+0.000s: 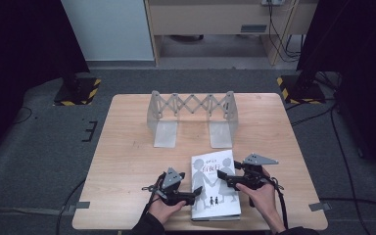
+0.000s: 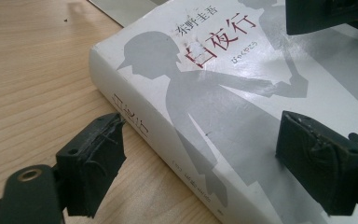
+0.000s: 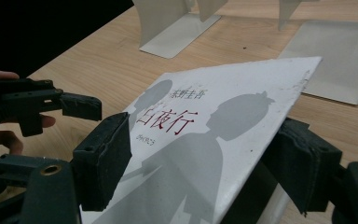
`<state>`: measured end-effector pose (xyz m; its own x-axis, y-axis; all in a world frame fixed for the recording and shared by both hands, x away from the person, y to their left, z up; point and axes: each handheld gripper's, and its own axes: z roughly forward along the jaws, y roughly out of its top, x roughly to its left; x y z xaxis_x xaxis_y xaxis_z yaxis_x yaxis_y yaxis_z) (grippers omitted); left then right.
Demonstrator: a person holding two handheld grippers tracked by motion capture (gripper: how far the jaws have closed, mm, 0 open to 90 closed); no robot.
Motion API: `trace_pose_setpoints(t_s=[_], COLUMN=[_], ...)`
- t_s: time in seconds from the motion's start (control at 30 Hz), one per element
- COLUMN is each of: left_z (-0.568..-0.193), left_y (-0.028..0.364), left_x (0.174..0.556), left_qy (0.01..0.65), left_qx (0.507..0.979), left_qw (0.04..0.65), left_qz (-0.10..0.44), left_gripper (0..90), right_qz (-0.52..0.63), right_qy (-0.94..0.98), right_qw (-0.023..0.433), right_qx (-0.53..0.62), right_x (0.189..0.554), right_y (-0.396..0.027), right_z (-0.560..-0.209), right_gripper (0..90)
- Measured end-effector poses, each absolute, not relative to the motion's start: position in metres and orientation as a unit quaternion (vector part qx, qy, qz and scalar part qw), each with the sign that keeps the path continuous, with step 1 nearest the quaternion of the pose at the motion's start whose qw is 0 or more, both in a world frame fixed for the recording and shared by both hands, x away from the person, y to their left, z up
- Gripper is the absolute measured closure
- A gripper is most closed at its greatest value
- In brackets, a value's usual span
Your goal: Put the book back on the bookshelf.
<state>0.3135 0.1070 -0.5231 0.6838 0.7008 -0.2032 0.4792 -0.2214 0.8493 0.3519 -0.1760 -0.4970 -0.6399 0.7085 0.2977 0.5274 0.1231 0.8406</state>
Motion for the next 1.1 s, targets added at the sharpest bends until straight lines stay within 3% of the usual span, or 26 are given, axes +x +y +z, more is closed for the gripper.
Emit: trace_pose_setpoints(t_s=[1.1], left_z=[-0.524], left_y=[0.116], left_x=[0.316], left_qy=[0.392], left_qx=[0.769], left_qw=[0.494], left_qz=[0.109], left_gripper=[16.5], right_qz=[0.510], right_qy=[0.751], right_qw=[0.041], right_qx=[0.418], right_x=[0.354], right_y=[-0.152], right_z=[-0.506], right_gripper=[24.5])
